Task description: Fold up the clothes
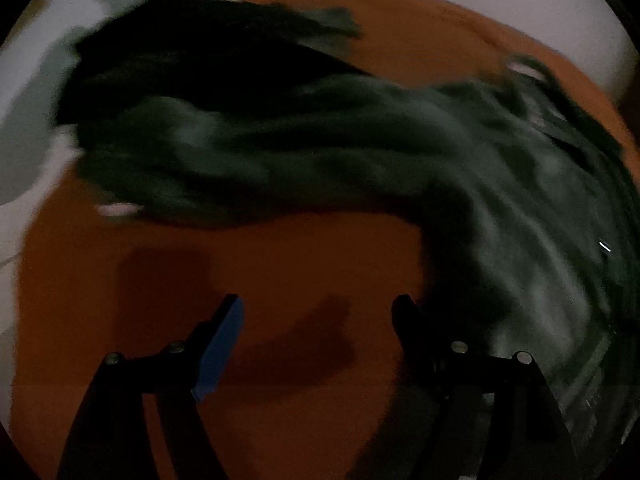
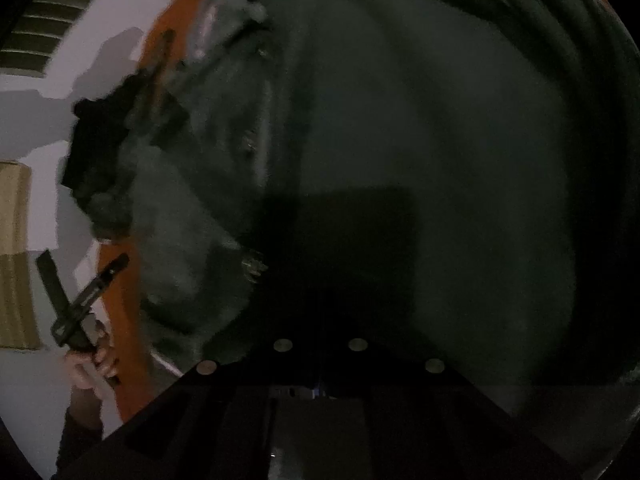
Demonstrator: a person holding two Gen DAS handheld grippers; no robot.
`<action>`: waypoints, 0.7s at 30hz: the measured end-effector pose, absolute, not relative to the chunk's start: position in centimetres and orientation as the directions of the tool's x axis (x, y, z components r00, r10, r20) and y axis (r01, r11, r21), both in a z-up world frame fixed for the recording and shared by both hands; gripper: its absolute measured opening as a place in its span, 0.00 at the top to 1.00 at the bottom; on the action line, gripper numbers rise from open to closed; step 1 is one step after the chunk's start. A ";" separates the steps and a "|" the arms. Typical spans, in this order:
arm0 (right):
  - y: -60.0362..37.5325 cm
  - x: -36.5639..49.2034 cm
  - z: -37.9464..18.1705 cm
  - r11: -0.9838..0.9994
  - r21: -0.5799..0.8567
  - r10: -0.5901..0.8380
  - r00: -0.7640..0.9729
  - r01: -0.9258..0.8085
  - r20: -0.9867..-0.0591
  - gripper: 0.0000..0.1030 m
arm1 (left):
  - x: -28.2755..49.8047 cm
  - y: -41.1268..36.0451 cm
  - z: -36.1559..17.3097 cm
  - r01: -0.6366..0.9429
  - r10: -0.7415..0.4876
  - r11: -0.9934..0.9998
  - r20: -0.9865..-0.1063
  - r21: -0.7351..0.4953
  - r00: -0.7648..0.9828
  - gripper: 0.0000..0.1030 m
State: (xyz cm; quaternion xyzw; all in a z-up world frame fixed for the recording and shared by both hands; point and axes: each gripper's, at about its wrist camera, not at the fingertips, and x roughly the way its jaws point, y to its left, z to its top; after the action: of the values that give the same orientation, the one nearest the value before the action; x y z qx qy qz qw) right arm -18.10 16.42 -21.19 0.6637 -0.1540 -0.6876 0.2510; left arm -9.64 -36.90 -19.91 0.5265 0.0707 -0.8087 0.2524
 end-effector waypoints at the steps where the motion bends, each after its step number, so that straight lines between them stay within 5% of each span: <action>1: 16.1 -18.1 -20.7 -0.823 0.544 -0.550 0.006 0.163 -0.835 1.00 | -9.3 -36.9 -19.5 0.505 -0.347 -0.851 -0.878 0.147 -0.328 0.25; 5: 14.6 -17.1 -18.2 -0.788 0.562 -0.584 -0.014 0.252 -0.812 1.00 | -9.3 -34.0 -21.0 0.364 -0.145 -0.931 -0.921 0.003 -0.363 0.25; 9: 13.1 -14.5 -17.6 -0.766 0.554 -0.584 0.008 0.325 -0.812 1.00 | -6.8 -30.9 -23.7 0.210 -0.382 -0.919 -0.889 0.335 -0.253 0.25; 10: 12.9 -13.7 -17.4 -0.763 0.540 -0.574 0.012 0.355 -0.819 1.00 | -5.6 -31.2 -23.8 0.204 -0.372 -0.922 -0.897 0.328 -0.239 0.25; 21: 13.1 -2.3 -17.4 -0.627 0.450 -0.478 0.142 0.636 -0.867 1.00 | 8.7 -31.5 -23.1 0.212 0.068 -0.970 -0.972 -0.117 -0.223 0.25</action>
State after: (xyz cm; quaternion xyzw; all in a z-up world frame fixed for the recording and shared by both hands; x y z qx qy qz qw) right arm -2.28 13.09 -17.42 0.6232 0.0632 -0.6520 0.4272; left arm 8.68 -31.53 -23.09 0.6217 0.1127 -0.7737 0.0464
